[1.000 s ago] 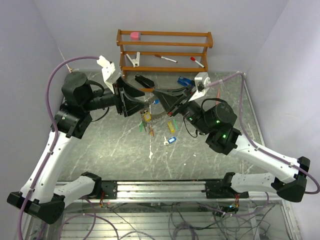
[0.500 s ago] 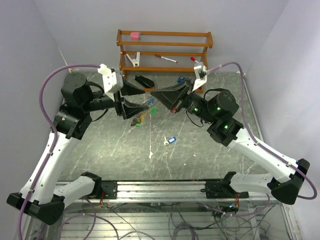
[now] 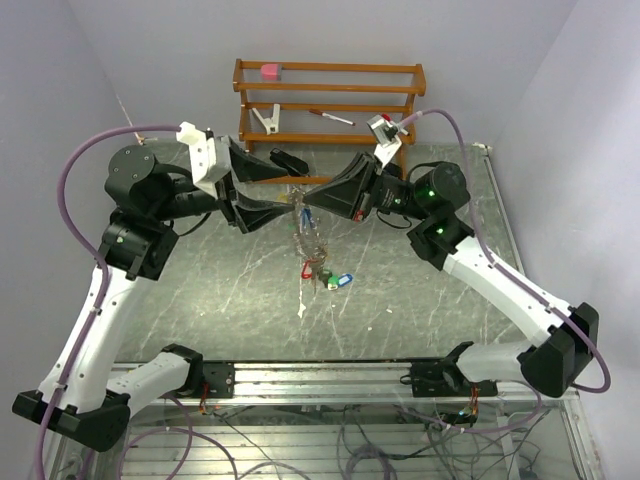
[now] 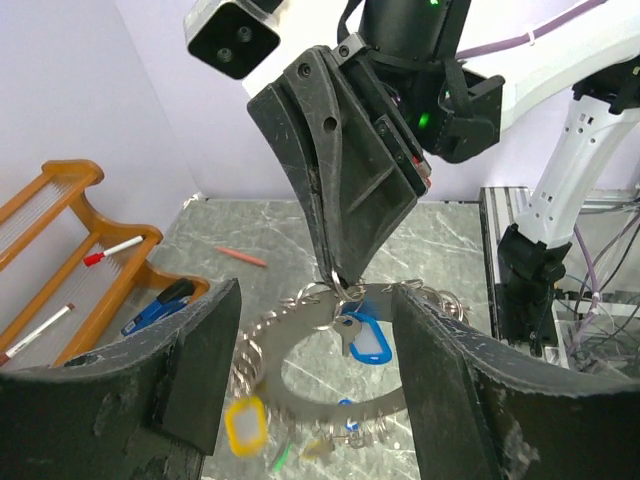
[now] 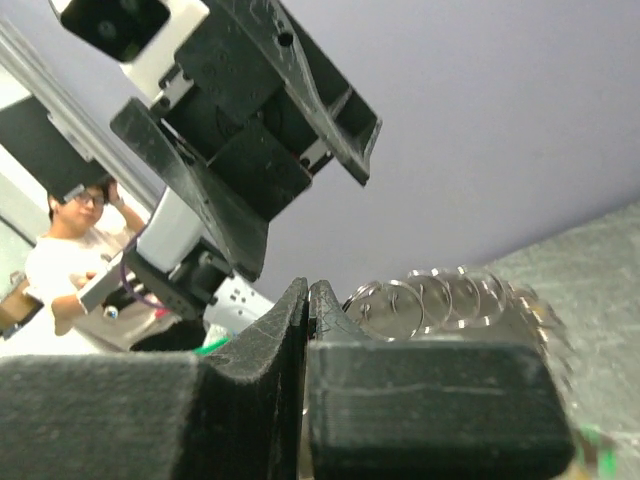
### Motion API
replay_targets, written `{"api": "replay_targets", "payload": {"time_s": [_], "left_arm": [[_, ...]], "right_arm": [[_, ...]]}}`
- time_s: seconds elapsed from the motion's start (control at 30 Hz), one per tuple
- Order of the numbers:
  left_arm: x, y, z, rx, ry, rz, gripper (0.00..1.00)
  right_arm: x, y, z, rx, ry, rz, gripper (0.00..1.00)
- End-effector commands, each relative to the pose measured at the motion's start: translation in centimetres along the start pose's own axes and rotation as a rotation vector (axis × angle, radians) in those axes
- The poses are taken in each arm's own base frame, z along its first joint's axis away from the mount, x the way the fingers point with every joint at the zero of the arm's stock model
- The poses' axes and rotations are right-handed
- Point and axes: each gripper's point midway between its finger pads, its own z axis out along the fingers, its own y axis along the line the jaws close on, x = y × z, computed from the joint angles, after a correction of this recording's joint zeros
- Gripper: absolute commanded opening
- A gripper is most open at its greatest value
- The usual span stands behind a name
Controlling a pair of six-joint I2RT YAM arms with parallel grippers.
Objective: Put the keys on the keyring
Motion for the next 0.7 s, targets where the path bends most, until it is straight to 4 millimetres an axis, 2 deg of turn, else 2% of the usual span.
{"api": "replay_targets", "payload": {"time_s": [0.0, 0.1, 0.17, 0.27, 0.37, 0.5, 0.67], "left_arm": [[-1.5, 1.0, -0.1, -0.028, -0.037, 0.032, 0.72], [0.1, 1.3, 0.0, -0.016, -0.002, 0.018, 0.72], [1.0, 0.5, 0.0, 0.043, 0.018, 0.023, 0.72], [2.1, 0.4, -0.2, 0.054, 0.054, 0.003, 0.71], [2.9, 2.1, -0.8, -0.052, 0.092, 0.015, 0.71], [4.5, 6.6, -2.6, -0.343, 0.177, 0.006, 0.72], [7.9, 10.3, -5.7, -0.612, 0.308, -0.024, 0.74]], "right_arm": [[-1.0, 3.2, -0.5, -0.034, 0.087, -0.136, 0.00], [-1.0, 3.3, -0.8, -0.025, 0.101, -0.143, 0.00], [-0.9, 3.0, -0.9, -0.006, 0.100, -0.141, 0.00], [-0.7, 1.5, -1.1, 0.064, 0.088, -0.139, 0.00], [-0.2, -1.7, -1.6, 0.212, 0.100, -0.133, 0.00], [1.8, -7.1, -3.4, 0.434, 0.140, -0.141, 0.00], [5.8, -13.9, -6.5, 0.674, 0.223, -0.140, 0.00]]}}
